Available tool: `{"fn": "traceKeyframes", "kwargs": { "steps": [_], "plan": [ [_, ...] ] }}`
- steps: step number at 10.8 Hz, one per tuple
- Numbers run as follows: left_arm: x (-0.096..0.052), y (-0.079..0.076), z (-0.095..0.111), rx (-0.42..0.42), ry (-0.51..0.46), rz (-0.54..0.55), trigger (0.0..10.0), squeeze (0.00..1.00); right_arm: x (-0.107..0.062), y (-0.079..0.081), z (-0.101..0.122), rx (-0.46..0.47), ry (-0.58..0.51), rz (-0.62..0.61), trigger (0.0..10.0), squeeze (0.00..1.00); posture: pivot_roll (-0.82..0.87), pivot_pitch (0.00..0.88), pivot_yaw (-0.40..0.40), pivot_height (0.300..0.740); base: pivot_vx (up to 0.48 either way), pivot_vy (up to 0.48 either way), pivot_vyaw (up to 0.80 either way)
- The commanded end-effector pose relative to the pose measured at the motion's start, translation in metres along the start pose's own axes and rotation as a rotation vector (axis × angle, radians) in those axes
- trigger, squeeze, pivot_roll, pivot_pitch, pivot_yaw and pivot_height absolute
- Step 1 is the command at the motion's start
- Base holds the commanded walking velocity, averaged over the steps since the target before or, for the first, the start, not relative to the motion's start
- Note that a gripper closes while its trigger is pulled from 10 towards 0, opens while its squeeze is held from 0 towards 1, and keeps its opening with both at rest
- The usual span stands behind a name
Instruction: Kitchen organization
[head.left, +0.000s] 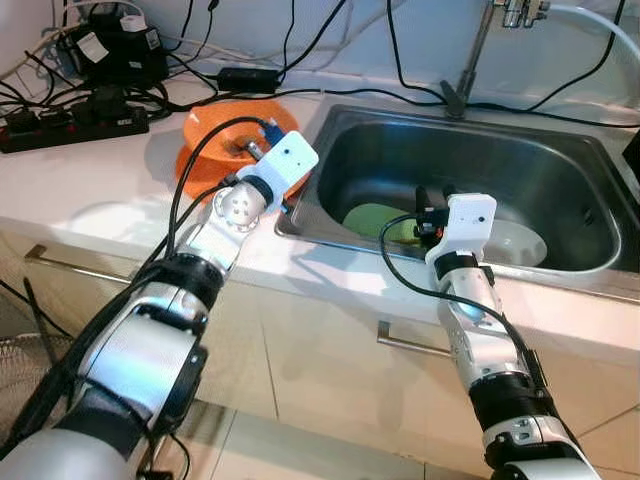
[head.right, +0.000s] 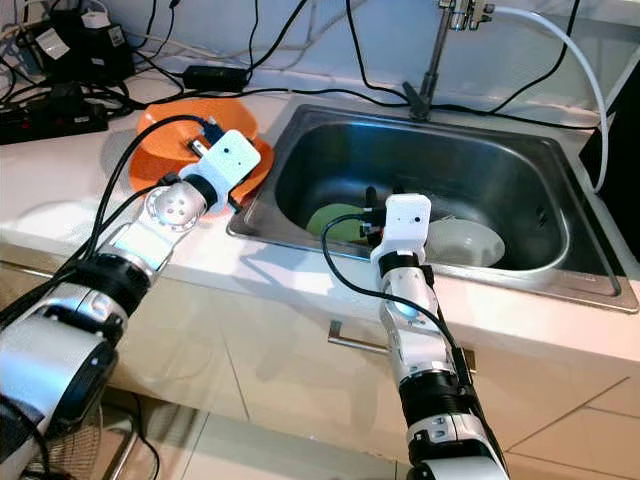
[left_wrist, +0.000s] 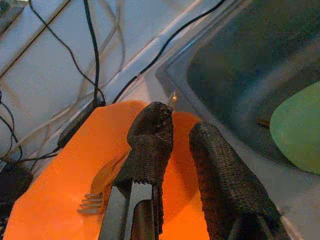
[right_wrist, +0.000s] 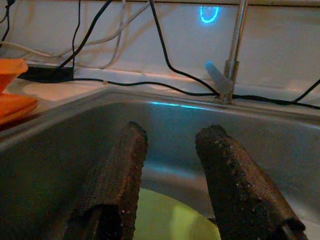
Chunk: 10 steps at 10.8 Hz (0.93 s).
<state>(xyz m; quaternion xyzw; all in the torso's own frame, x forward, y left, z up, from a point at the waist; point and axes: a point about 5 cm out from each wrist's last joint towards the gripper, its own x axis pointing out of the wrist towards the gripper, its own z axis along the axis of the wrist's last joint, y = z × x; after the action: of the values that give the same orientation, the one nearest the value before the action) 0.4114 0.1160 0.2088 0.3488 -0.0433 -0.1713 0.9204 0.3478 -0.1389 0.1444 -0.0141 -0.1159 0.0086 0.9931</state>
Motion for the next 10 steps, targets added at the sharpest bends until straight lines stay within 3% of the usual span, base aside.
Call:
{"fn": "traceKeyframes", "kwargs": {
  "steps": [1, 2, 3, 5, 8, 9, 10],
  "plan": [
    [0.003, 0.006, 0.01, 0.002, -0.029, 0.031, 10.0, 0.0, -0.001, -0.002, 0.001, 0.001, 0.002, -0.012, 10.0, 0.0, 0.17, 0.04, 0.027, 0.74, 0.0, 0.0, 0.0],
    [0.004, 0.005, 0.012, -0.001, -0.035, 0.033, 6.9, 0.0, -0.002, -0.002, 0.0, 0.001, 0.003, -0.013, 10.0, 0.0, 0.17, 0.038, 0.027, 0.74, 0.0, 0.0, 0.0],
    [0.004, 0.004, 0.013, -0.004, -0.042, 0.032, 0.0, 0.0, -0.002, -0.002, 0.0, 0.001, 0.004, -0.014, 10.0, 0.0, 0.17, 0.037, 0.027, 0.74, 0.0, 0.0, 0.0],
    [0.006, 0.004, 0.019, 0.002, -0.066, 0.033, 0.0, 0.0, -0.002, -0.002, 0.0, 0.002, 0.006, -0.017, 10.0, 0.0, 0.17, 0.037, 0.026, 0.74, 0.0, 0.0, 0.0],
    [0.003, 0.02, 0.007, 0.059, 0.024, 0.114, 0.0, 0.0, -0.001, 0.0, -0.001, 0.005, 0.008, -0.012, 10.0, 0.0, 0.18, 0.038, 0.025, 0.74, 0.0, 0.0, 0.0],
    [0.003, 0.02, 0.006, 0.052, 0.03, 0.111, 10.0, 0.0, -0.001, 0.002, -0.001, 0.008, 0.009, -0.008, 10.0, 0.0, 0.19, 0.038, 0.024, 0.74, 0.0, 0.0, 0.0],
    [0.003, 0.019, 0.005, 0.051, 0.033, 0.107, 10.0, 0.0, -0.001, 0.002, -0.001, 0.008, 0.009, -0.007, 10.0, 0.0, 0.18, 0.038, 0.025, 0.74, 0.0, 0.0, 0.0]
  ]
}}
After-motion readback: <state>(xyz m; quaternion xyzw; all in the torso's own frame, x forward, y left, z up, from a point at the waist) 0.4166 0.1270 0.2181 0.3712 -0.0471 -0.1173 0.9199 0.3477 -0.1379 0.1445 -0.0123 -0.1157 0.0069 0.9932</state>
